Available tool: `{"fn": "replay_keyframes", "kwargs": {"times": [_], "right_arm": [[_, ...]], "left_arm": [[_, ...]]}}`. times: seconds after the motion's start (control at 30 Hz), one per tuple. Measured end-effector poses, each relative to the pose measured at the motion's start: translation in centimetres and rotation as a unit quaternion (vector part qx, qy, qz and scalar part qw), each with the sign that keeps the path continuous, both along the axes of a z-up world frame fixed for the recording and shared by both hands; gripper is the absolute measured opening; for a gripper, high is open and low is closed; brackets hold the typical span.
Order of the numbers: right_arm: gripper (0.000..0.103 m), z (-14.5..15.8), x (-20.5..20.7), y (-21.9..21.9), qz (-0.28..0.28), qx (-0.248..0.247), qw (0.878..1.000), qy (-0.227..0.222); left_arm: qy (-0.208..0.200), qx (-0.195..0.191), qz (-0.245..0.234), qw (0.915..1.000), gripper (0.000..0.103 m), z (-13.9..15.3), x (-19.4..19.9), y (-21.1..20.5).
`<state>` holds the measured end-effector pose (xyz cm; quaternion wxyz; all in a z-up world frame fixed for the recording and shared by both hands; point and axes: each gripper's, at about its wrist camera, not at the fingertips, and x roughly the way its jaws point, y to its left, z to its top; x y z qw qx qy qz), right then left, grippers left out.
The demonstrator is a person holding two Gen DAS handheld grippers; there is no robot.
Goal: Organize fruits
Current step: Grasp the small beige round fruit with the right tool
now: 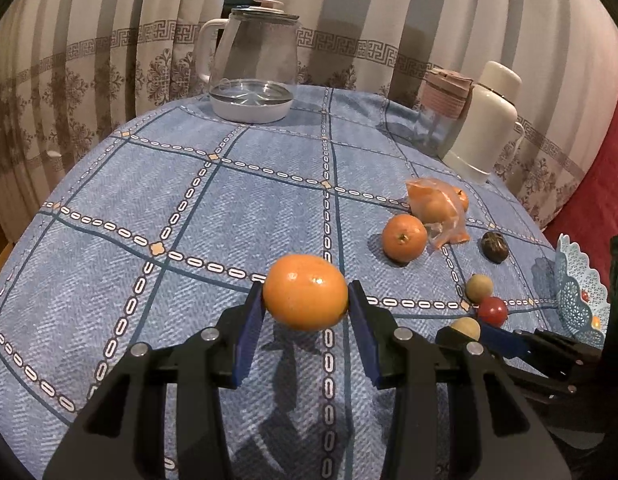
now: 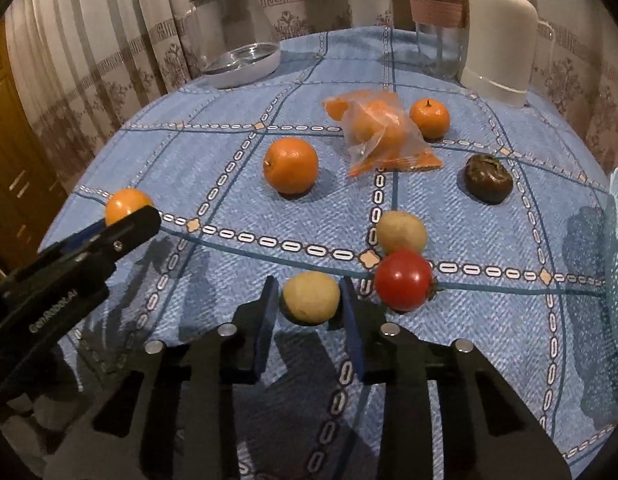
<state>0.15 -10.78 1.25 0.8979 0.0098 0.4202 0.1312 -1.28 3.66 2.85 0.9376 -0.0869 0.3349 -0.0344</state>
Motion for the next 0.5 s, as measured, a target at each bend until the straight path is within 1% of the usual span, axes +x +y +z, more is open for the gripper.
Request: {"fn": "replay_keyframes", "kwargs": {"times": [0.1,0.3,0.5], "right_arm": [[0.029,0.0,-0.1,0.0,0.0,-0.003,1.0,-0.003],[0.029,0.4,-0.7,-0.3,-0.001,0.009,1.0,-0.006],[0.029,1.6,-1.9,-1.3,-0.01,0.023,0.999,-0.02]], "left_arm": [[0.002,-0.002,0.0,1.0,0.043,-0.1,0.1,0.0],[0.001,-0.001,-0.001,1.0,0.043,-0.2,0.1,0.0],[0.0,-0.001,-0.001,1.0,0.043,-0.2,0.1,0.0]]}}
